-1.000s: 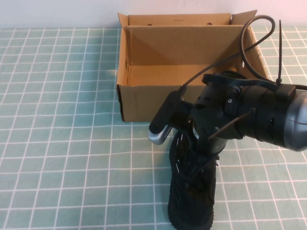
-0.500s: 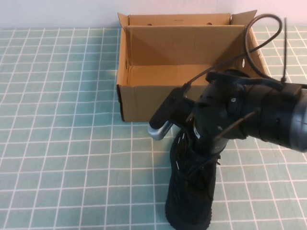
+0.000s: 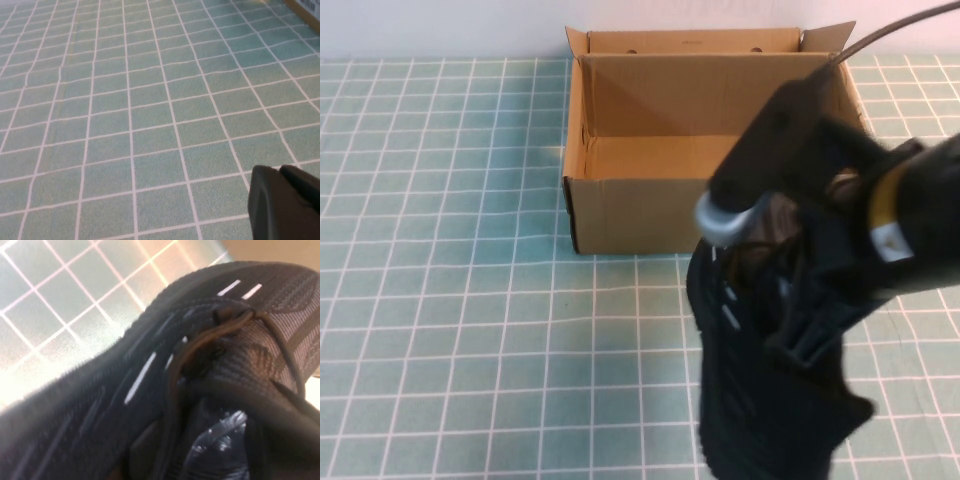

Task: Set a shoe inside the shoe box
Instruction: Pick up the shoe from the table, then hand over the shoe

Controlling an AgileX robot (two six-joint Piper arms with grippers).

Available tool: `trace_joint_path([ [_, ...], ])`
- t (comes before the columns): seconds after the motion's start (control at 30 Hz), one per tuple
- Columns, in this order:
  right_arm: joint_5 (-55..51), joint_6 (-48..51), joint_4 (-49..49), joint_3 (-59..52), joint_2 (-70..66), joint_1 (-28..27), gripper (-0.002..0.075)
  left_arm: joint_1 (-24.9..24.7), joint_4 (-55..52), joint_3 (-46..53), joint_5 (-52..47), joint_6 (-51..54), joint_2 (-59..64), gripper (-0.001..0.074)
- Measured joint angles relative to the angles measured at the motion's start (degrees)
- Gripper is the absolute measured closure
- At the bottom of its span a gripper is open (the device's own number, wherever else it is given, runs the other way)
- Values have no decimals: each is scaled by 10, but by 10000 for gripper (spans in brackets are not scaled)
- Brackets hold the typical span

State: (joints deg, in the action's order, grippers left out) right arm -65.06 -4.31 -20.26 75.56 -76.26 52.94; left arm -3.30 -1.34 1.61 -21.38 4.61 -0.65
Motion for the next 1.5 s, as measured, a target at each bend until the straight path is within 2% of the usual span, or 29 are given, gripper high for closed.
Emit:
trace_joint_path([
  [0.7, -8, 0, -10, 0, 33, 0, 727, 0, -7, 0, 3, 2, 0, 739],
  [1.0, -15, -6, -18, 62, 16, -5, 727, 0, 96, 0, 152, -75, 0, 740],
  [1.1, -18, -8, -12, 94, -4, -27, 727, 0, 105, 0, 190, -84, 0, 740],
  [1.2, -24, -7, 0, 114, -27, -57, 727, 0, 125, 0, 214, -141, 0, 739],
  [1.37, -30, 1, 35, 129, -61, -110, 727, -10, 125, -64, 110, -165, 16, 739],
  [1.5, -37, 9, 53, 154, -82, -135, 727, -38, 123, -172, 5, -101, 103, 739],
])
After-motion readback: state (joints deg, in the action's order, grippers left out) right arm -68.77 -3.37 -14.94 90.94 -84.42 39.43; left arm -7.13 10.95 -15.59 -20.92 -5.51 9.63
